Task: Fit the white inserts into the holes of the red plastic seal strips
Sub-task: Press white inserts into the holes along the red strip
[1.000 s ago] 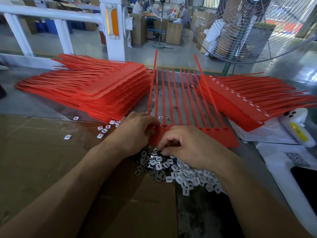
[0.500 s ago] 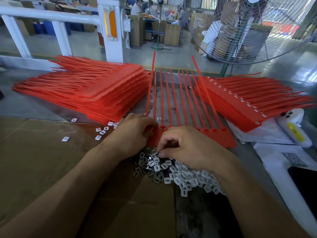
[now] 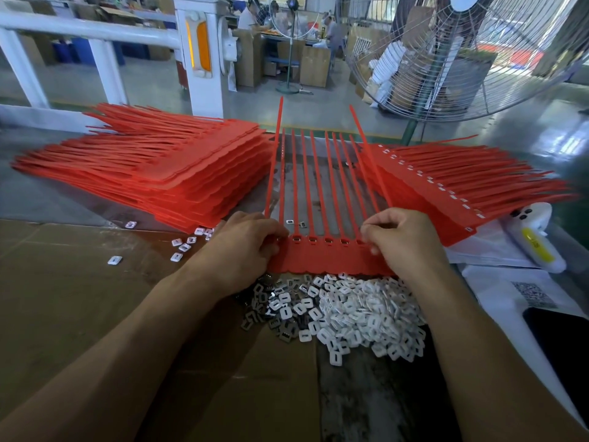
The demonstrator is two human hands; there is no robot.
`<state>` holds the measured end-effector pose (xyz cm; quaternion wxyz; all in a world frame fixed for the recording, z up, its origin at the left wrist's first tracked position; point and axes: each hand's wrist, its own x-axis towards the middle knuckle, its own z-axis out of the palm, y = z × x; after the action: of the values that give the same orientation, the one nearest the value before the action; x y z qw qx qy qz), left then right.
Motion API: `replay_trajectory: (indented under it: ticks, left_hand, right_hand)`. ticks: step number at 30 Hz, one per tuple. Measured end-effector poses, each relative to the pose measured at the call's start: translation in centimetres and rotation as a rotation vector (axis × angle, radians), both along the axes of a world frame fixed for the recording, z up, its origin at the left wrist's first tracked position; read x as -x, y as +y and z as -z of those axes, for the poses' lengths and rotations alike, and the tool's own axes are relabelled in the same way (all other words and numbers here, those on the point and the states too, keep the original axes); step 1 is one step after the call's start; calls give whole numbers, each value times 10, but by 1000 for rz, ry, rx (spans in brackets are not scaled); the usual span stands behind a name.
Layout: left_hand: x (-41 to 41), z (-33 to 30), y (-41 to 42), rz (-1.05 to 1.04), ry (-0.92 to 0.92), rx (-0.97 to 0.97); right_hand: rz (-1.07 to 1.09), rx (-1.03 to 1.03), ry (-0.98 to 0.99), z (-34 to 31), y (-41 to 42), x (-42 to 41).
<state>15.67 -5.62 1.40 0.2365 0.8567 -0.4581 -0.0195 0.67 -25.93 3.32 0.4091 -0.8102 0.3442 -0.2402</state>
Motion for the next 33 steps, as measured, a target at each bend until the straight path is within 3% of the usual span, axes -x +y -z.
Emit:
replay_trajectory:
  ticks: [13, 33]
  left_hand:
    - [0, 2, 1, 3, 5, 1]
    - [-1, 4, -1, 7, 4, 12]
  right_hand:
    - [-39, 158, 242, 6, -6, -7]
    - [15, 190, 279, 9, -9, -9]
